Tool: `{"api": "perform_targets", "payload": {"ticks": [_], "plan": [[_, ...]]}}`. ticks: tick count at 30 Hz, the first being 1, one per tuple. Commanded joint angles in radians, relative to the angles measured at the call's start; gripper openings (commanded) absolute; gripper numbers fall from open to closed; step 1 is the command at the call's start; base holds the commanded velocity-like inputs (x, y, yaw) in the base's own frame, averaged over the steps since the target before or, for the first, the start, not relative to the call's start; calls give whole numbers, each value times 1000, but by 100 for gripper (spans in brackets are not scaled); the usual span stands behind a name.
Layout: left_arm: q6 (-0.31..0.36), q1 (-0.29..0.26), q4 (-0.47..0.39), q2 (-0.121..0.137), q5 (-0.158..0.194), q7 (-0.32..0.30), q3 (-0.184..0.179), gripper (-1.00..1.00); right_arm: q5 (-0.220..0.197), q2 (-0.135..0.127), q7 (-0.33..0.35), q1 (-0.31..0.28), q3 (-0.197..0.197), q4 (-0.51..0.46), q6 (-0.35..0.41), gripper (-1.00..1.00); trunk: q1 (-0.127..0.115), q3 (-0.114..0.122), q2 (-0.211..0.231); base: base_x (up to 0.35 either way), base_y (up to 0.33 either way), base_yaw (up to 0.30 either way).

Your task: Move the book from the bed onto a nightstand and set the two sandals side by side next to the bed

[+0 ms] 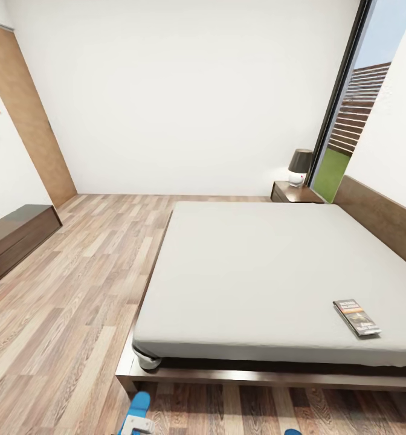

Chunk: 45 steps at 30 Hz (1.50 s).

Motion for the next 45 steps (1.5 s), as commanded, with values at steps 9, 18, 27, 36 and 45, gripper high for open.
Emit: {"api": "perform_targets", "payload": {"ticks": [9, 18, 27, 36, 45], "plan": [[-50, 1, 1, 1, 2, 4, -9, -100, -1, 0, -9, -1, 6, -3, -21, -100, 1, -2, -2, 0, 0, 0], [-57, 1, 5, 1, 2, 4, -10, -100, -1, -14, -9, -23, -1, -3, -26, -100, 1, -2, -2, 0, 0, 0], [-58, 1, 5, 3, 1, 4, -10, -100, 0, -15, -10, -54, -2, -3, -20, -100, 1, -2, -2, 0, 0, 0], [-59, 1, 5, 5, 1, 3, -10, -100, 4, -15, -10, -80, -1, -3, -11, -100, 1, -2, -2, 0, 0, 0], [-57, 1, 5, 6, 0, 3, -13, -100, 7, -14, -10, -90, 0, -3, -10, -100, 1, -2, -2, 0, 0, 0]]}}
